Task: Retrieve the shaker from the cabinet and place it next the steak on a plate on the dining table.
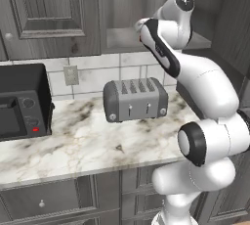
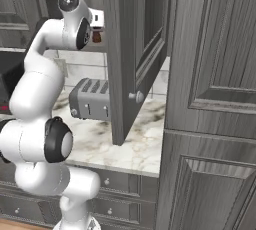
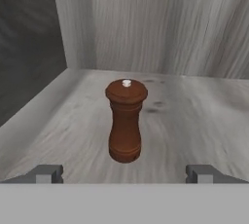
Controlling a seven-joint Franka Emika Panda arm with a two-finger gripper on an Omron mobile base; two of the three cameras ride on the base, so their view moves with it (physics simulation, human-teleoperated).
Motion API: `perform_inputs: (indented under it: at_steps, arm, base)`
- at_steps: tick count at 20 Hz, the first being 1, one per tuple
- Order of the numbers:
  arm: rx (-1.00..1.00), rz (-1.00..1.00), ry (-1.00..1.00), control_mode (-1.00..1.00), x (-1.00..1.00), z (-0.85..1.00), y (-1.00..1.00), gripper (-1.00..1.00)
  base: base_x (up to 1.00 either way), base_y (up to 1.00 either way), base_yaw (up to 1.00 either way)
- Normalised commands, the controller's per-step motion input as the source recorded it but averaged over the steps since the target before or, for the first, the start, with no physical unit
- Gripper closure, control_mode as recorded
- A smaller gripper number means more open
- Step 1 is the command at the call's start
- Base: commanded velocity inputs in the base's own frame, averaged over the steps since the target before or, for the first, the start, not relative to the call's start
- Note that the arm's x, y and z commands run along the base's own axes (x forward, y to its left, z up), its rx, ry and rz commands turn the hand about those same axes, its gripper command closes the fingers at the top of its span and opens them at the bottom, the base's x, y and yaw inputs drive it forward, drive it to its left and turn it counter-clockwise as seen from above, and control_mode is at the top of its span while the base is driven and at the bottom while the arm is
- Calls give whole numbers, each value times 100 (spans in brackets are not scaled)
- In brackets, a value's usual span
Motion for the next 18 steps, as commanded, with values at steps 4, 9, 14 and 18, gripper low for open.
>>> perform_inputs:
  at_steps: [4,9,14,18]
  arm:
    - [0,0,0,-100,24,0,0,-100]
    - [0,0,0,-100,21,0,0,-100]
    - [-1,0,0,-100,20,-1,3,-100]
    - [-2,0,0,-100,18,-6,5,-100]
  base:
    - [0,0,0]
    - [0,0,0]
    - [0,0,0]
    - [0,0,0]
